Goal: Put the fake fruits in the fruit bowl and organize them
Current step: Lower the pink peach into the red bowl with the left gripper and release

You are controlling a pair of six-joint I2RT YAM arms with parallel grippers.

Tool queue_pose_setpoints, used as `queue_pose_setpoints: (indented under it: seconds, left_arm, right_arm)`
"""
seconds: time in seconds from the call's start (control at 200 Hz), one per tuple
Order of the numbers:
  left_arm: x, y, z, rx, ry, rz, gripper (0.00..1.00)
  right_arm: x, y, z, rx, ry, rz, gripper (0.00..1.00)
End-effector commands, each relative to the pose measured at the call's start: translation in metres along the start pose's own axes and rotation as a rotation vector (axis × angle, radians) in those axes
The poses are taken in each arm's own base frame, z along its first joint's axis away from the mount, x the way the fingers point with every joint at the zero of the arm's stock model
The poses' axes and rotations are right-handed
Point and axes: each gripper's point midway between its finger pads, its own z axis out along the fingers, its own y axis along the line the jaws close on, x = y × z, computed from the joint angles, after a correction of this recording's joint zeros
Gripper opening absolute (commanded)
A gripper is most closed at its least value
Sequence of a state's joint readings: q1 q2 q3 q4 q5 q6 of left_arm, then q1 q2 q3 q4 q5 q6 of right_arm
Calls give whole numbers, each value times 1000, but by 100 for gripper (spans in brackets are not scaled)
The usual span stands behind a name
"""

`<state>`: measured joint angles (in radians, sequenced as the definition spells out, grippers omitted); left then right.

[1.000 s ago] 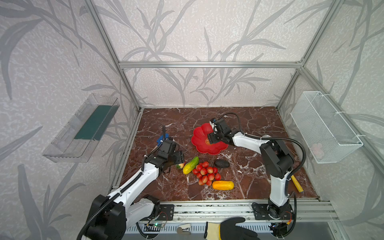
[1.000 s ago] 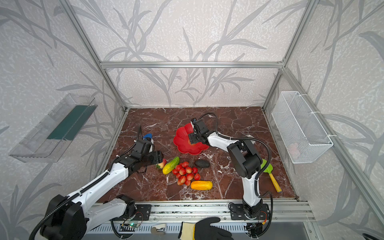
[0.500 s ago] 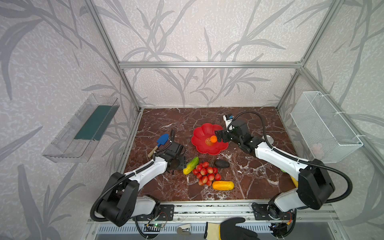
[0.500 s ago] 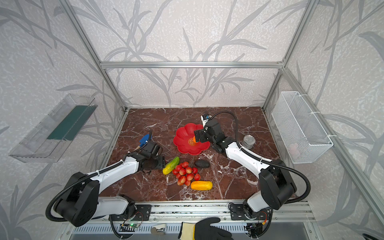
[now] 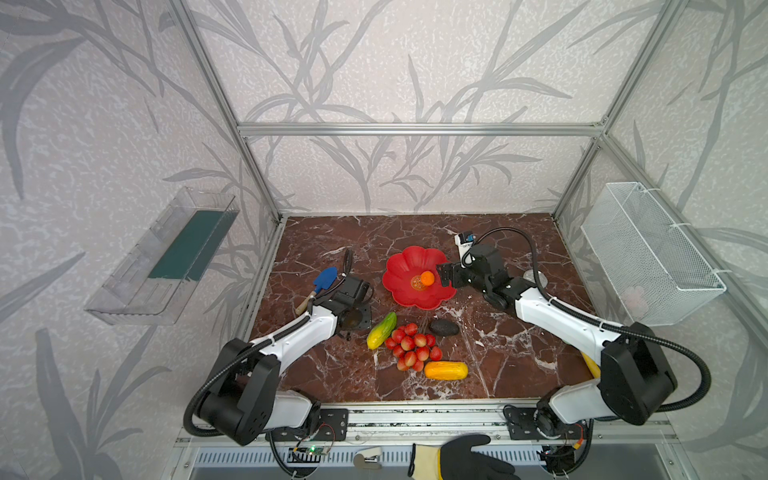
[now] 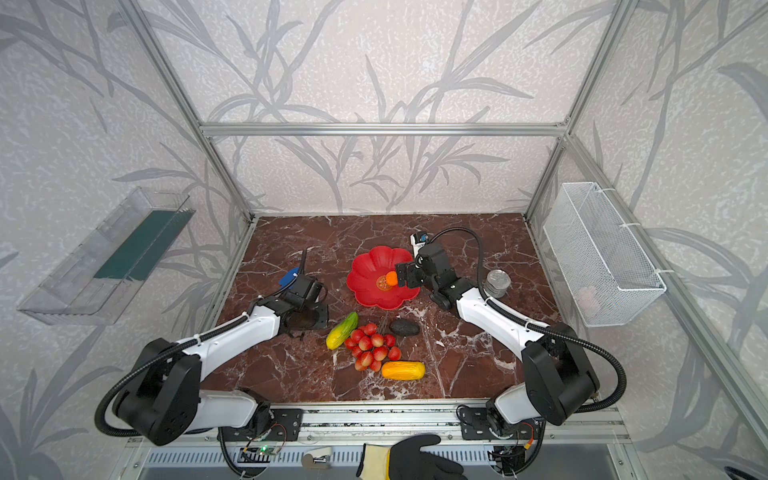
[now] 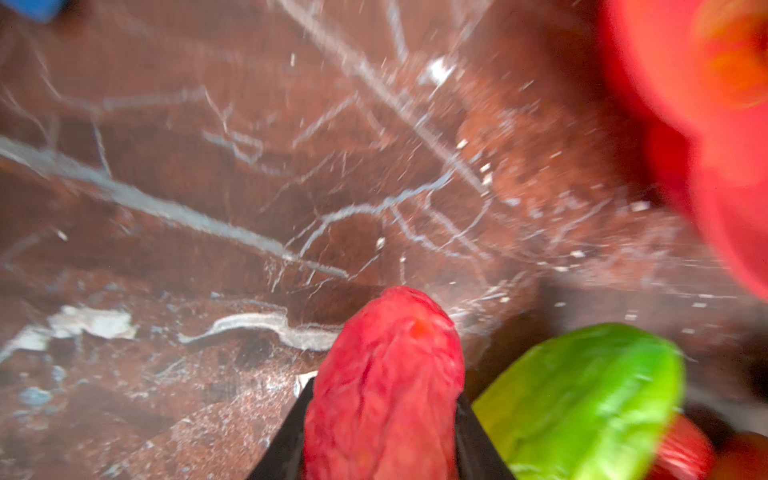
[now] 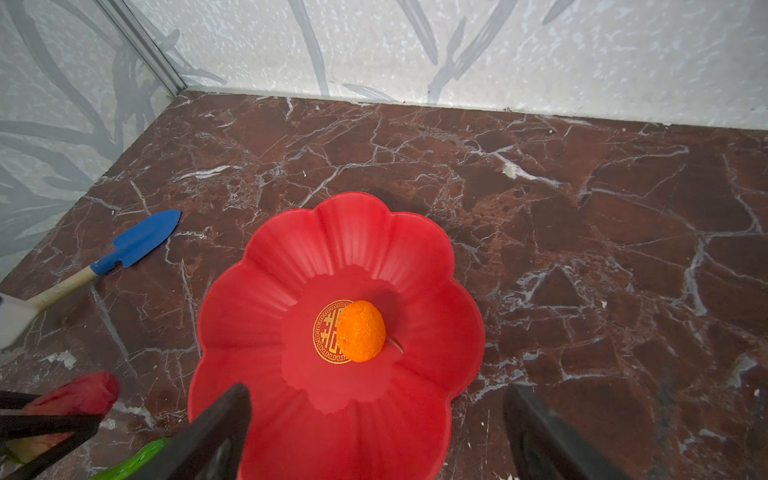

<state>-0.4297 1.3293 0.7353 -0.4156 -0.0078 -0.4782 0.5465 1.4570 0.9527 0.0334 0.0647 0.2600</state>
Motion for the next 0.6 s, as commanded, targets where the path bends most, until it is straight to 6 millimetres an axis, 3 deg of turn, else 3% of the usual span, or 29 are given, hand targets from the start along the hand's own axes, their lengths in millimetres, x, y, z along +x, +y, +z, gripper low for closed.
queue_pose_setpoints:
  seconds: [0.0,0.09,0.17,0.595]
  left_arm:
    - [-38,-26,-32,94,-113,49,35]
    - [-59,-47,-42,146,-158,79,36]
    - [-72,-67,-40,174,-165,122,37]
    - [-97,-140,45,164,-8,267,37]
  right_arm:
    - [1,-3,-11,-6,-7,8,95]
    - [14,-5,-16,-4,21,11,95]
    - [26,-8,-23,-5,41,19,95]
    - [89,-28,-61,31,140,49,95]
